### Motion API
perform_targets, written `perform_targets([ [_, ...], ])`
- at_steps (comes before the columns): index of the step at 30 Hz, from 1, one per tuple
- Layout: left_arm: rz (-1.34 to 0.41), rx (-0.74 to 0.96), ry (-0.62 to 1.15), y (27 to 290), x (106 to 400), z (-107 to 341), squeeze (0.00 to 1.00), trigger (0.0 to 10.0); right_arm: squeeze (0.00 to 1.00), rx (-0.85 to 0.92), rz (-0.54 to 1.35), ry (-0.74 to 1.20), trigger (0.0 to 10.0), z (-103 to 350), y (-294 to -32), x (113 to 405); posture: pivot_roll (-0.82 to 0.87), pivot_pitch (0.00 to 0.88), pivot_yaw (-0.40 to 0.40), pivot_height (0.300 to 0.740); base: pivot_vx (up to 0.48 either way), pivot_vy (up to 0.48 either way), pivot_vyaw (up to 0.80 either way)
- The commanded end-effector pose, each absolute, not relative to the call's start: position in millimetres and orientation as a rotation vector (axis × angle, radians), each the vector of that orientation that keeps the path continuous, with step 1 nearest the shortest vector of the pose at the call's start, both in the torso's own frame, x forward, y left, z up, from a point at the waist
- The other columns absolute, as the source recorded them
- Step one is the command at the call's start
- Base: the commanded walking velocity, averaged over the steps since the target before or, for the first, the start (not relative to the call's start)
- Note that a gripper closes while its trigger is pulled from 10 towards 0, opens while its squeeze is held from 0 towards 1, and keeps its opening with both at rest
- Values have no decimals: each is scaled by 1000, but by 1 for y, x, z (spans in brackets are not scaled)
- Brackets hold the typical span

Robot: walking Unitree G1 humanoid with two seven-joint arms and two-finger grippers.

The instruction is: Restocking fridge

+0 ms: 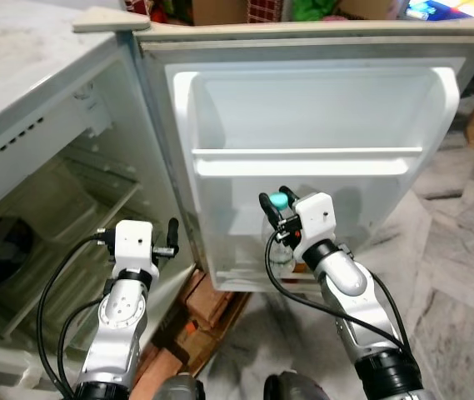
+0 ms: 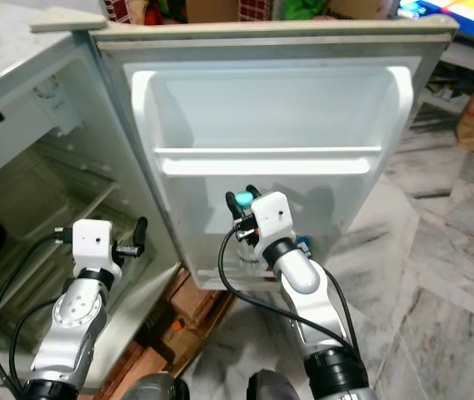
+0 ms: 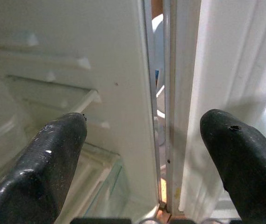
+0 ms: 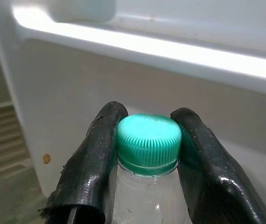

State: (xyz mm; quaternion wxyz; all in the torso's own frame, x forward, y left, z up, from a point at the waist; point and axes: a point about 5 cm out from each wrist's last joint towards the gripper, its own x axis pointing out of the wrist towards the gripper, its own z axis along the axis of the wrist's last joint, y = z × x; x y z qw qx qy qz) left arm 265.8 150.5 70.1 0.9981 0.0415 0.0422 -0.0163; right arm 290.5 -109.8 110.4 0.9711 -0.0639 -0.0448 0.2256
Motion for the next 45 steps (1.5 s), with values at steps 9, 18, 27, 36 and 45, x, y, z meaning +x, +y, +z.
perform_targets([
  [9, -13, 105, 121, 163, 251, 66, 0, 10000, 0, -120, 415, -95, 10000, 110, -116, 292, 35, 118, 40, 731, 0, 0, 0],
  [18, -9, 94, 128, 162, 257, 69, 0, 10000, 0, -118, 420, -87, 10000, 108, -116, 291, 32, 116, 36, 676, 0, 0, 0],
  [27, -9, 101, 124, 162, 260, 70, 0, 10000, 0, -96, 435, -104, 10000, 110, -114, 292, 32, 108, 37, 646, 0, 0, 0],
  [36, -14, 88, 113, 160, 263, 72, 0, 10000, 0, -114, 443, -98, 10000, 109, -111, 294, 33, 105, 44, 646, 0, 0, 0],
  [45, -78, 66, 85, 156, 266, 78, 0, 10000, 0, -99, 460, -105, 10000, 110, -103, 293, 33, 118, 52, 646, 57, 0, 0],
])
